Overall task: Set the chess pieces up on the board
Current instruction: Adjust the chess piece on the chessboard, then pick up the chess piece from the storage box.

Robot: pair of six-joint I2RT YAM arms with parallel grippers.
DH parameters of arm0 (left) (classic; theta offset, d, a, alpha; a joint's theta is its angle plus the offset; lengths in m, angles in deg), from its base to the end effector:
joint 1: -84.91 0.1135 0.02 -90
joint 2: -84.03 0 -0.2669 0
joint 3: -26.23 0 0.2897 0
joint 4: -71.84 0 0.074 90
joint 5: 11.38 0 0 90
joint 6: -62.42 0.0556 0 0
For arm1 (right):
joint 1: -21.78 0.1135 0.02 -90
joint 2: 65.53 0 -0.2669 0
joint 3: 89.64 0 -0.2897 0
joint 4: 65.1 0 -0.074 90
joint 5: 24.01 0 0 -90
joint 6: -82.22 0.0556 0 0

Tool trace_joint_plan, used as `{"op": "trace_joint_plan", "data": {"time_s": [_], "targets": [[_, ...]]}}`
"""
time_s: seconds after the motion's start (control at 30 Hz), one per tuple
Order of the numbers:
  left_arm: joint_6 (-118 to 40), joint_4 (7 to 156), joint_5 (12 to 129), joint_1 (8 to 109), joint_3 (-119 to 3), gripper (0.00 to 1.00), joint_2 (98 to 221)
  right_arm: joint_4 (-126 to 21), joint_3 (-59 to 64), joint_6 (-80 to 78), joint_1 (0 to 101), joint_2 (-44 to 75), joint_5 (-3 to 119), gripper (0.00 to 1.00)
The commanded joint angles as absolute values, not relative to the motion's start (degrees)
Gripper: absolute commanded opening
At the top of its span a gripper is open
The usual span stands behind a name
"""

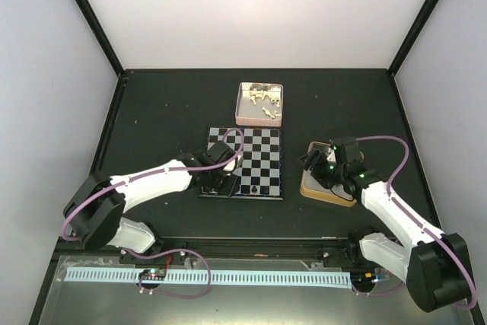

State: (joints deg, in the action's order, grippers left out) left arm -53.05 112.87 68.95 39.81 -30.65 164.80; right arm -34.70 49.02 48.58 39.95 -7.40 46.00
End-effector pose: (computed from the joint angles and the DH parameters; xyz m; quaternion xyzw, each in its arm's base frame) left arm 0.2028 -0.2167 0.1430 0.1838 0.9553 -0.1921 0.1291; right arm 0.2242 0.0936 0.1639 0.2401 0.8872 0.3462 0.1882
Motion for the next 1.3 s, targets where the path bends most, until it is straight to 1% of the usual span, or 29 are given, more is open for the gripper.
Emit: {"op": "trace_joint_plan", "data": {"time_s": [0.0, 0.1, 0.2, 0.33, 0.5, 0.6, 0.7, 0.77, 0.87, 1.03, 1.27], "targets": [[-52.83, 113.25, 68.58, 39.91, -33.50, 0.34, 164.31, -32.59, 46.66, 45.78, 39.75, -8.25, 48.33, 0.75], [-53.31, 113.14, 68.69, 40.19, -33.69, 0.49, 161.28, -30.22, 44.39, 41.82, 39.72, -8.17, 51.42, 0.75], [-53.85, 112.72, 69.19, 41.24, -34.17, 0.58, 156.95, -24.83, 39.80, 36.20, 39.79, -7.32, 58.13, 0.76], [-53.12, 110.80, 70.21, 43.46, -34.27, 0.65, 150.00, -21.18, 37.08, 31.10, 39.29, -6.47, 66.85, 0.76], [-50.38, 104.31, 71.80, 46.09, -34.06, 0.71, 141.44, -18.60, 37.19, 27.41, 37.04, -4.52, 73.21, 0.76], [-48.31, 98.23, 74.53, 46.55, -33.26, 0.74, 135.88, -18.01, 38.13, 25.43, 34.58, -2.44, 73.90, 0.71], [-45.98, 94.11, 78.15, 46.64, -32.14, 0.85, 131.69, -19.19, 39.76, 23.94, 31.37, -0.63, 73.96, 0.64], [-44.15, 92.20, 79.22, 46.68, -31.26, 0.88, 129.95, -20.49, 40.33, 22.95, 29.55, 1.41, 73.79, 0.59], [-42.05, 91.43, 79.55, 46.80, -30.81, 0.90, 129.12, -21.93, 39.83, 22.02, 28.00, 6.11, 73.28, 0.52], [-40.83, 92.09, 79.50, 46.90, -30.44, 0.90, 129.85, -24.32, 37.67, 20.90, 27.41, 13.38, 71.21, 0.45], [-39.49, 92.12, 79.31, 47.02, -30.11, 0.90, 130.18, -27.71, 35.53, 21.60, 27.47, 18.66, 70.26, 0.45]]}}
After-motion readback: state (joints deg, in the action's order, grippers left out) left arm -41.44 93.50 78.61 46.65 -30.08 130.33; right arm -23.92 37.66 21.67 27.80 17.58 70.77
